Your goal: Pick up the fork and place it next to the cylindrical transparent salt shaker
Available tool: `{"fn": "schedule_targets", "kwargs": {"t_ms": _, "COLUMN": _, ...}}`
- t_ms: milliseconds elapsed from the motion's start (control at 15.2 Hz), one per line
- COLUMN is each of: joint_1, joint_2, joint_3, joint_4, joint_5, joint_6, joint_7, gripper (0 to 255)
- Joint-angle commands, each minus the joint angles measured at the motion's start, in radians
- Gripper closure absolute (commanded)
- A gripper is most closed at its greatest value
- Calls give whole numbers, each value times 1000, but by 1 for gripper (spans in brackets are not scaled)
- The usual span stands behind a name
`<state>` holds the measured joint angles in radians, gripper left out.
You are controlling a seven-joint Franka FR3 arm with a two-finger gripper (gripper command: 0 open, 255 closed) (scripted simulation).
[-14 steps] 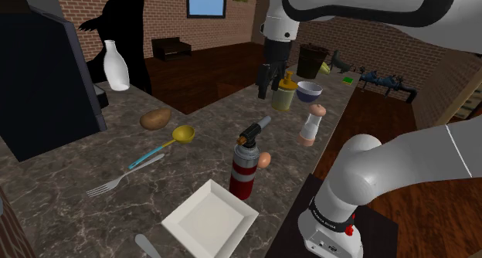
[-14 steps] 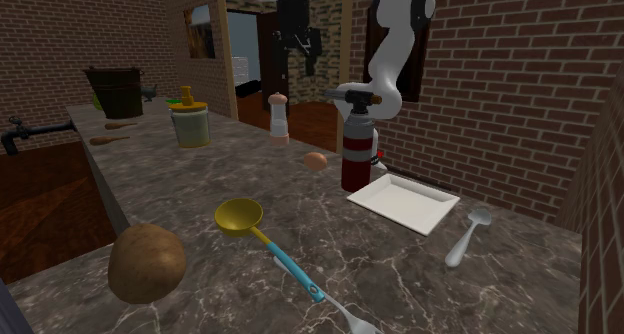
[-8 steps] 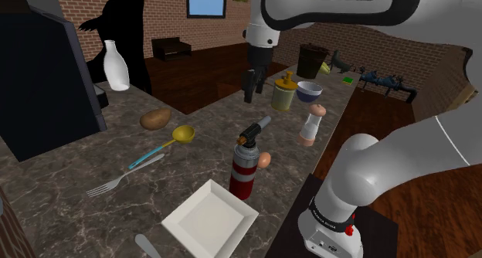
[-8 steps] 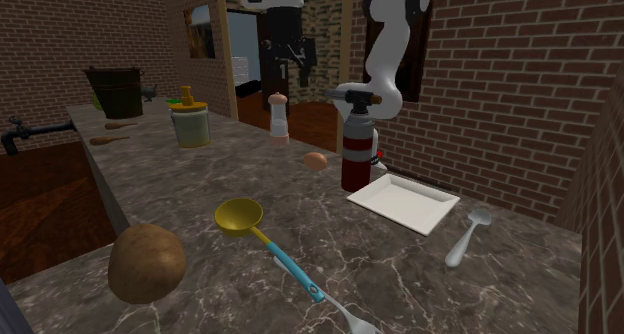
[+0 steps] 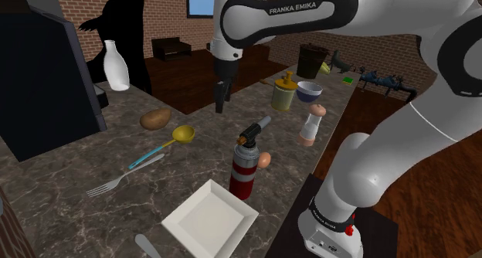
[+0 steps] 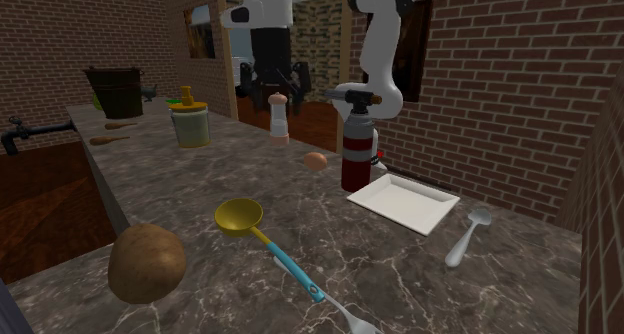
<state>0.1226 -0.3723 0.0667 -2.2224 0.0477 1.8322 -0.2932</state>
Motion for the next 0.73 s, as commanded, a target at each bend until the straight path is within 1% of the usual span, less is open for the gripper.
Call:
{"fn": "schedule_targets", "kwargs": {"t_ms": 0, "joint_1": 19, "joint_2": 66, "joint_3": 12, "joint_4": 38, "joint_5": 2, "joint_6": 32, "joint_7": -34, "gripper": 0}}
{"fn": "schedule_targets", "kwargs": {"t_ms": 330, "joint_1": 62, "joint_2": 220, "joint_3": 47, "joint_4": 126, "joint_5": 0, "joint_6": 105, "joint_7": -112, "gripper": 0}}
{"fn": "schedule_targets", "kwargs": {"t_ms": 660, "joint_1": 103, "joint_2": 369, "joint_3": 87, "joint_4": 226, "joint_5": -13, "joint_6": 158, "joint_7": -182, "gripper": 0}}
